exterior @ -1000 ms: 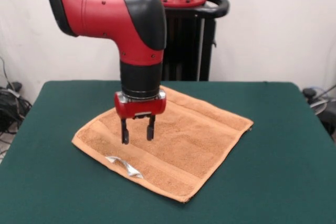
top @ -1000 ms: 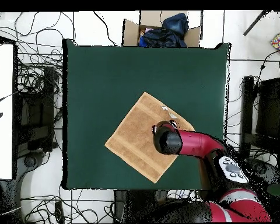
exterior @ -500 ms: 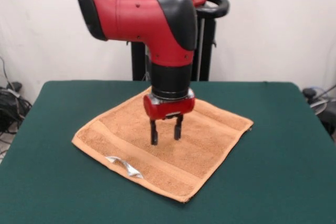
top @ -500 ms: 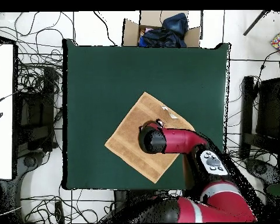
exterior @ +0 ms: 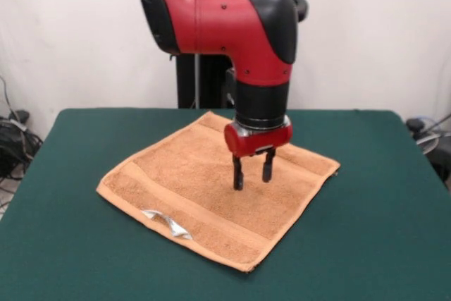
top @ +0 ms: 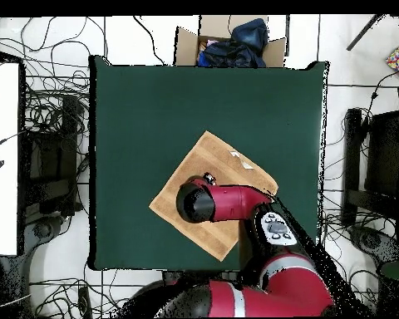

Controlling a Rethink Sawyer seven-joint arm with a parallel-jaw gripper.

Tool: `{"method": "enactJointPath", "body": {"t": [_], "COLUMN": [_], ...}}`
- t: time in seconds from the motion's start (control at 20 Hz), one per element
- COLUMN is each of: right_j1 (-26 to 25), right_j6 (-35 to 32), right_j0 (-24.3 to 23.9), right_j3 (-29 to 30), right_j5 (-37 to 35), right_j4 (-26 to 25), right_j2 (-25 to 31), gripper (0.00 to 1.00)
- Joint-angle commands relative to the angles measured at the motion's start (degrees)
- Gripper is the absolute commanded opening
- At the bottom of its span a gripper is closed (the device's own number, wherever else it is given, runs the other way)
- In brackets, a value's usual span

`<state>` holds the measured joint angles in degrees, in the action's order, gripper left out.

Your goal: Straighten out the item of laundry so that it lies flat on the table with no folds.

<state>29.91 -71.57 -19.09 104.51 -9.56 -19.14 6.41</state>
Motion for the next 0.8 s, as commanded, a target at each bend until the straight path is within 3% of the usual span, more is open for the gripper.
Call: {"method": "enactJointPath", "body": {"t": [0.05, 0.8], "right_j1": [1.3, 4.6], "right_j6": [-16.0, -12.0], "right_j0": [1.7, 2.3], "right_j3": [3.1, 0.7], "right_j5": [3.3, -3.4], "right_j4": [4.1, 6.4], "right_j2": [-0.8, -0.5], "gripper": [1.00, 1.00]}}
